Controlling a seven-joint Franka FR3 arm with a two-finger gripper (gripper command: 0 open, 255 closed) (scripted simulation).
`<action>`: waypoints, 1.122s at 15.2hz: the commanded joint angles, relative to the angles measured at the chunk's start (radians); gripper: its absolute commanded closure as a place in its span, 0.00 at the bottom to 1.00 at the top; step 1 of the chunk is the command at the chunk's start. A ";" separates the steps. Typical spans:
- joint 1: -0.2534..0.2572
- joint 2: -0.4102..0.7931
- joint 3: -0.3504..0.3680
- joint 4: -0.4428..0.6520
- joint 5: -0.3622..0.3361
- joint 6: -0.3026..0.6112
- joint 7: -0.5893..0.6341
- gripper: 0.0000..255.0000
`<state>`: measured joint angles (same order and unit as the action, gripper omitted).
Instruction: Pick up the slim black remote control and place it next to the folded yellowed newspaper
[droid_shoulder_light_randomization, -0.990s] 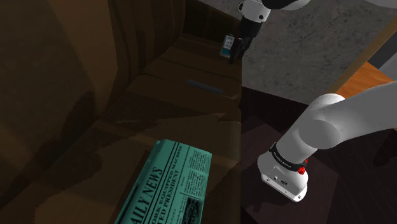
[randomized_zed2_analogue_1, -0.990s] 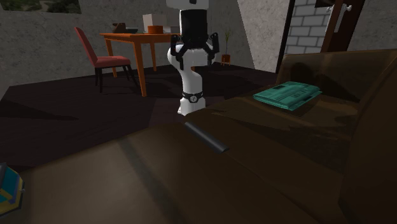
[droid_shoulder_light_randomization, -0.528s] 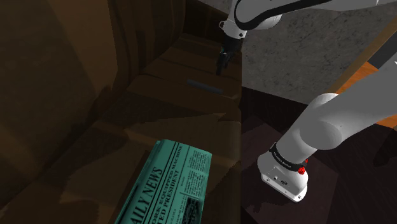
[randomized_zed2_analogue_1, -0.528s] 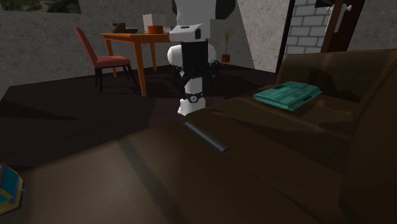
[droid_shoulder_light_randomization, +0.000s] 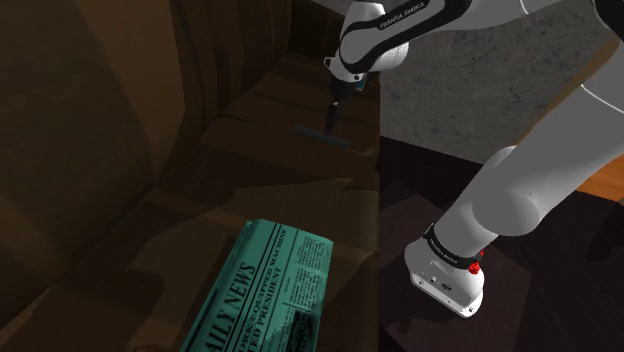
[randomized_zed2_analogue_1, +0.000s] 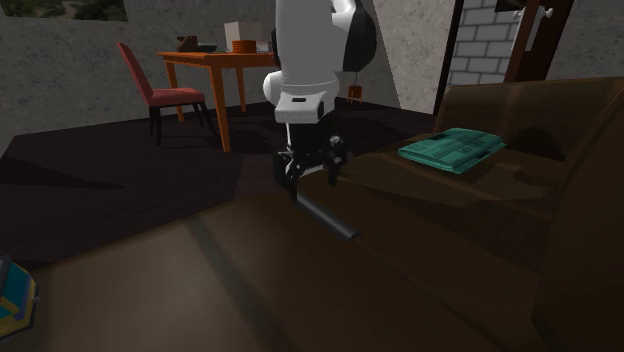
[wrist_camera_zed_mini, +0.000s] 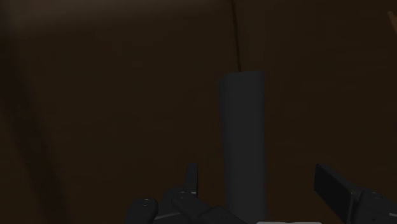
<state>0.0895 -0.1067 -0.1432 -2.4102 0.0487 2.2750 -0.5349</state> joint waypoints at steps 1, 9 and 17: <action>0.003 0.023 0.001 -0.008 0.006 0.031 -0.004 0.00; 0.006 0.066 0.002 -0.031 0.018 0.096 -0.013 0.00; 0.006 0.066 0.002 -0.030 0.018 0.095 -0.013 1.00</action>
<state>0.0942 -0.0424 -0.1421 -2.4389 0.0663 2.3712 -0.5473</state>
